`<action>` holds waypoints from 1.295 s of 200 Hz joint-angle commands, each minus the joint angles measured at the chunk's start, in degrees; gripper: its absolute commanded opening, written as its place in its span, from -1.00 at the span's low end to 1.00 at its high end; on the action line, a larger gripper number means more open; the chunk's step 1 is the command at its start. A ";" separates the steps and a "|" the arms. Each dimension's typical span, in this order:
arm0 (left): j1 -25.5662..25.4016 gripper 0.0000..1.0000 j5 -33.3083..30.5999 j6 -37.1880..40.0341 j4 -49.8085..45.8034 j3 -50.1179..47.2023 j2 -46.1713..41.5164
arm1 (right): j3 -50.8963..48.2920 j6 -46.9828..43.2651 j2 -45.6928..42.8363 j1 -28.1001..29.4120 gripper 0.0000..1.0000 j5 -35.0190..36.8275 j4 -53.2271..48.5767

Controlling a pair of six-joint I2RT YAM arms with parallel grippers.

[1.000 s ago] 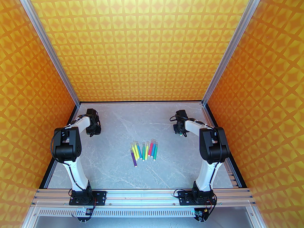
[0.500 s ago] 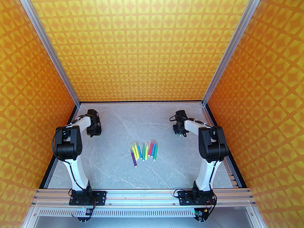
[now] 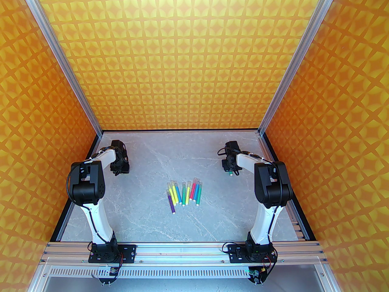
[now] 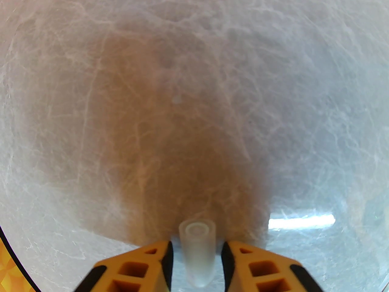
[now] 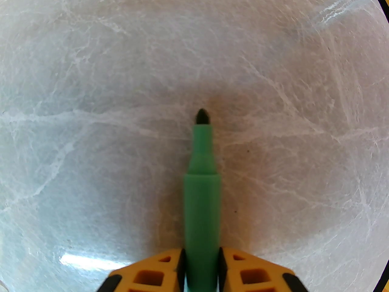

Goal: Open the pen caps

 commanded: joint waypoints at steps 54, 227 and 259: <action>-0.22 -0.11 5.93 -0.94 3.12 -1.44 -1.10 | 0.74 0.74 -2.44 -0.38 -0.21 -1.53 -2.76; 0.59 0.29 23.60 -5.18 15.52 -11.27 -22.42 | -10.23 10.57 -24.69 19.41 0.14 -7.23 -8.52; -3.00 0.34 28.25 -6.66 23.53 -19.41 -29.35 | -14.85 17.18 -27.45 26.07 0.14 -4.47 -8.94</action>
